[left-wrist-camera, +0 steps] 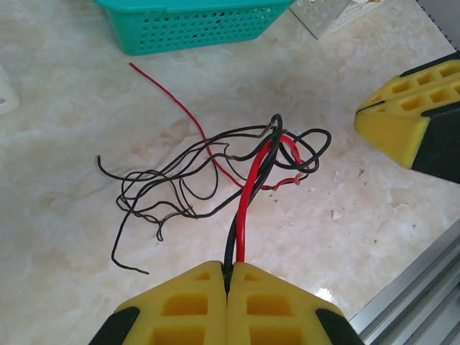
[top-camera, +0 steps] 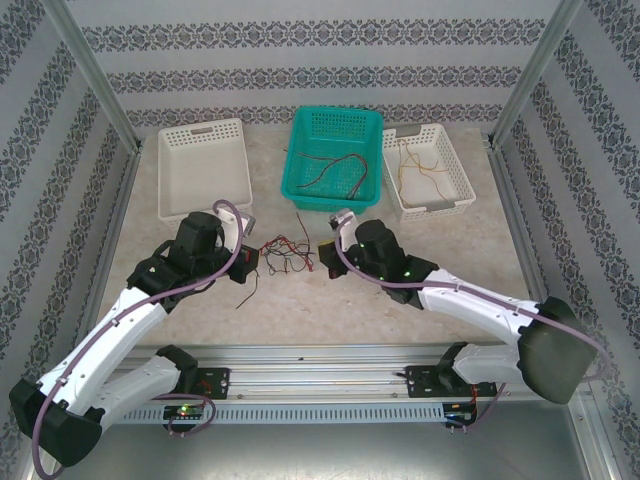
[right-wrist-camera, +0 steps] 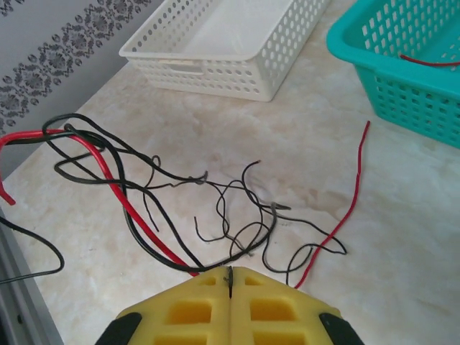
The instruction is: Untangle the cables
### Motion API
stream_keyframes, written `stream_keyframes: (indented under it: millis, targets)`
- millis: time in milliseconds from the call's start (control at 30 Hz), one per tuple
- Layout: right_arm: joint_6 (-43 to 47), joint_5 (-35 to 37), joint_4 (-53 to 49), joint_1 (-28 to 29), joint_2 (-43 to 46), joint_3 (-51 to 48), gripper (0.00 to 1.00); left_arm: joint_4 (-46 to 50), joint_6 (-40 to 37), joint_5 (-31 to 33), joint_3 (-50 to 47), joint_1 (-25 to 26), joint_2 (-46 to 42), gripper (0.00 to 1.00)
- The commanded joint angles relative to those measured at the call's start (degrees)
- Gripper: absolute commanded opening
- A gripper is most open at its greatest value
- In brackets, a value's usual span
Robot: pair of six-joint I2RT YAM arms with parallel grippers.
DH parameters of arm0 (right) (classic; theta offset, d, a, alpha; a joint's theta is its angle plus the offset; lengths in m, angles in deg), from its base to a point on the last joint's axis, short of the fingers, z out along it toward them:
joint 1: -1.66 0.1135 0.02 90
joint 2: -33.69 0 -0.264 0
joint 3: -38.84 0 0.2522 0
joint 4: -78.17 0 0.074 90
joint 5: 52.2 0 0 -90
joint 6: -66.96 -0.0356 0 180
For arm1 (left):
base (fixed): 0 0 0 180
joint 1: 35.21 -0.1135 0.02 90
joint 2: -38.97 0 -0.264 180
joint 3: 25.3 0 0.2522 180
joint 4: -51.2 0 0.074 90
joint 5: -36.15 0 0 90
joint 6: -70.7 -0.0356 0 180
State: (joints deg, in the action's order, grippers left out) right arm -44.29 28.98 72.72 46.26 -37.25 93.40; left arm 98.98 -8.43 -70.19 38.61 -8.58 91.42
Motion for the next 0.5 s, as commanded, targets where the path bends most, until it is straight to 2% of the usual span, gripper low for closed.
stream_keyframes:
  millis: [0,67,133,300,467]
  targets:
    - [-1.50,-7.85,3.65,0.92,0.92,-0.47,0.14,-1.42,-1.12,-0.89,-0.23,0.51,-0.06,0.00]
    - [-0.85,-8.91,3.50,2.55,0.30,-0.44,0.28,-1.41,-1.12,-0.92,-0.23,0.50,-0.06,0.00]
    - [-0.52,-9.02,4.19,3.59,-0.46,-0.87,0.31,-1.42,-1.12,-0.85,-0.23,0.44,-0.11,0.00]
    - [-1.18,-8.68,8.82,5.52,-0.65,-3.23,0.33,-1.33,-1.12,-0.82,-0.23,0.44,0.03,0.00]
    - [-1.05,-9.38,8.01,5.84,-3.76,-2.14,0.34,-1.35,-1.11,-1.00,-0.25,0.44,0.51,0.00]
